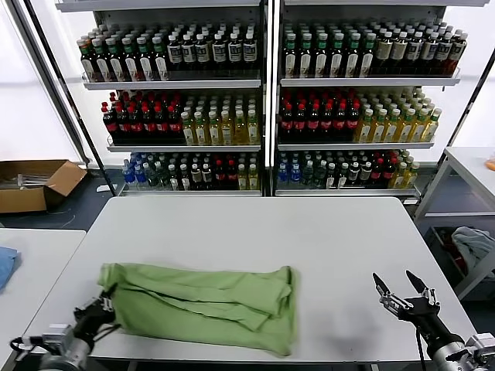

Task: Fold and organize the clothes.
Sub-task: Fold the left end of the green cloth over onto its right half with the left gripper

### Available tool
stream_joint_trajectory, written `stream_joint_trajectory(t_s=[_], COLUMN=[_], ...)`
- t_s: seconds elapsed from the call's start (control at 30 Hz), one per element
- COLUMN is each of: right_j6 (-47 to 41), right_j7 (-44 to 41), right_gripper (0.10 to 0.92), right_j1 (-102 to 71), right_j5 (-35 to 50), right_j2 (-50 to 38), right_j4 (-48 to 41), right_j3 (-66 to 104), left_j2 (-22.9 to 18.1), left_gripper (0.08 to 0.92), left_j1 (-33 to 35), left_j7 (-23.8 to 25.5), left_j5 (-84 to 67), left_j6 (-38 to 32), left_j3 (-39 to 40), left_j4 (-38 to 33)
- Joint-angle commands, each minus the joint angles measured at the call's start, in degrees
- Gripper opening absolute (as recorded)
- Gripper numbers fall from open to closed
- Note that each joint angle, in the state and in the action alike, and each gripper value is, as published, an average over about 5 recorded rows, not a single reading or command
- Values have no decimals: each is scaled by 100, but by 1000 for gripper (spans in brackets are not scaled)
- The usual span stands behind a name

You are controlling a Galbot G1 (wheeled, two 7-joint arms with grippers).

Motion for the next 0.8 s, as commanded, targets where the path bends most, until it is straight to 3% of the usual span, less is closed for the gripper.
stream_joint_trajectory(t_s=[0.03, 0.17, 0.33, 0.6, 0.8], right_j6=[2, -2, 3, 13, 4], right_j7=[4, 4, -10, -23, -19], right_gripper=[823, 823, 823, 823, 823], right_j1=[30, 28, -61, -155, -93], right_j5=[5, 3, 11, -3, -64], right_j2=[-6, -2, 3, 54, 127], right_j4=[47, 114, 197, 229, 222], right_j3=[-23, -39, 21, 57, -47], left_j2=[1220, 1208, 890, 490, 262], left_gripper=[91, 91, 91, 91, 91], left_j1=[-399, -528, -506, -405, -528], left_j7=[667, 665, 606, 375, 281], left_j5=[-348, -398, -642, -949, -691], left_j6=[-145, -56, 9, 68, 135], left_j3=[-1768, -1655, -1171, 5, 1050], left_j4=[883, 779, 89, -1108, -1285])
